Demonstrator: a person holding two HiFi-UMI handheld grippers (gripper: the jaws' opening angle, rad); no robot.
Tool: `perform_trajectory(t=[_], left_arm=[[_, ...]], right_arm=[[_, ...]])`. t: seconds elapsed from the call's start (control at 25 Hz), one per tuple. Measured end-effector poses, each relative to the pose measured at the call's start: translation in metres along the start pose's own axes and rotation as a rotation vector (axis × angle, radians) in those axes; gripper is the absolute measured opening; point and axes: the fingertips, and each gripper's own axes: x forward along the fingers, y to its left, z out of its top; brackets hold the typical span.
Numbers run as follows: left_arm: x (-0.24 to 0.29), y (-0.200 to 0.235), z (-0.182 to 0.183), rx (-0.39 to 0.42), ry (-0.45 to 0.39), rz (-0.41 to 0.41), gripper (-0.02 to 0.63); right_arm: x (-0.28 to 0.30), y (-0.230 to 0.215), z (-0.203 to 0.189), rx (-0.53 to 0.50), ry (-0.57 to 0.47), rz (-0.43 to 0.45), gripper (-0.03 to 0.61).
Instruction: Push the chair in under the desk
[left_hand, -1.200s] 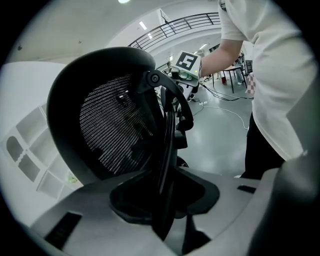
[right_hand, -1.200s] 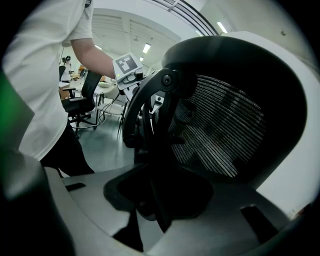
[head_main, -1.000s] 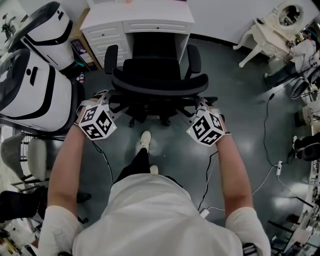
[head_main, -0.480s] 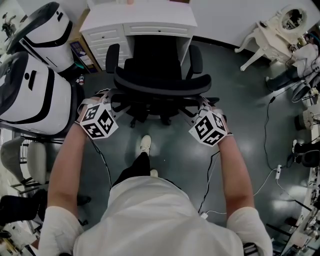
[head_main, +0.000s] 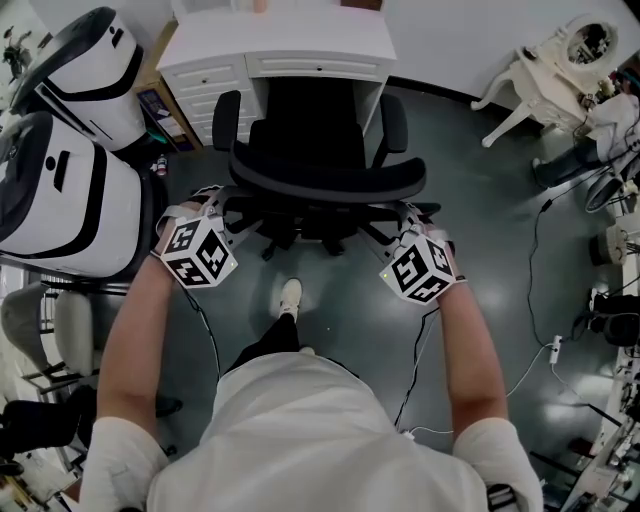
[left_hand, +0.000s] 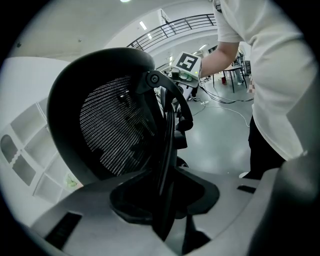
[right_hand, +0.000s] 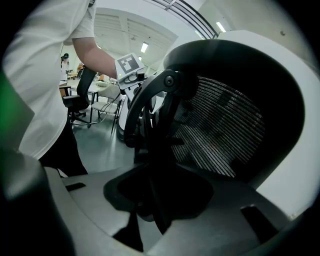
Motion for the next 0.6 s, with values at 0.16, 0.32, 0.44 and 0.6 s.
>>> perform_trajectory(t=[0.16,0.32,0.44,0.6], left_arm=[[0.004,0.009,-0.004,-0.005,0.000,0.001,0.132],[0.014,0.022,-0.005,-0.013,0.004,-0.003,0.130],[0.023,0.031,-0.006,-0.016,0.007,-0.004,0.130],[0.034,0.045,-0.005,-0.030,0.016,-0.023,0.130]], right_arm=[[0.007,-0.009,-0.001,-0.004,0.001,0.003,0.126],[0.015,-0.023,-0.006,0.002,0.003,0.009,0.126],[0.021,-0.033,-0.011,0.008,0.007,0.010,0.126],[0.026,-0.048,-0.016,0.007,0.009,0.006,0.126]])
